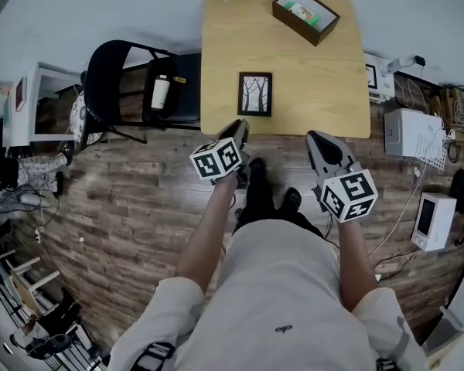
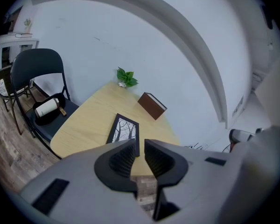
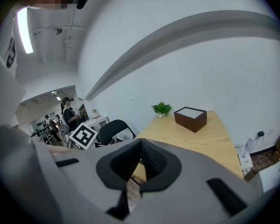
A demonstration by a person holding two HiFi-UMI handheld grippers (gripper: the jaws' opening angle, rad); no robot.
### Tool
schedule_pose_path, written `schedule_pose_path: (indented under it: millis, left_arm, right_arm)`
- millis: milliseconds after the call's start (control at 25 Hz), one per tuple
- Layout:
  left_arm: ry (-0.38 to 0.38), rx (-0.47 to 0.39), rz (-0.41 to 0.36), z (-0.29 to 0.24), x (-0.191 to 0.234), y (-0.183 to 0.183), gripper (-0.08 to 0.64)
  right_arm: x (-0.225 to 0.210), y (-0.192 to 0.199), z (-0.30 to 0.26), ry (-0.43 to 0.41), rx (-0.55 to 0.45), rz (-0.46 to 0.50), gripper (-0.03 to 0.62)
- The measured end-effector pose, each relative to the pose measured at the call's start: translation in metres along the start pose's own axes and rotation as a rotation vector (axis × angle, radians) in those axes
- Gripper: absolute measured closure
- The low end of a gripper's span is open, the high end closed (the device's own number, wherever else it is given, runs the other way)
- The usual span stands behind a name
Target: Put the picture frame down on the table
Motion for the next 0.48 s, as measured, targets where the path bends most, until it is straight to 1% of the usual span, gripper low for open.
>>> schedule_pose_path:
  millis: [360,480]
  left_arm:
    - [0.025,-0.097,-0.013,0.064,-0.051,0.051,0.525]
    - [0.040,-0.123,-0.031,0.083,-0.069,0.066,0.528]
  right_arm:
    - [0.011,0.004,0.050,-0.085,-0.054,0.062,0.594]
    - [0.015,0.002,0.065,-0.102,-0.076,0.081,0.594]
Point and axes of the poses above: the fingertips, and each gripper's own axes: z backward along the fingers, x to its left, y out of its underside, the point moved 6 cm from there along z, backward along the fingers, and after that the axes turned 14 degrees about z, right-handed, at the moved point
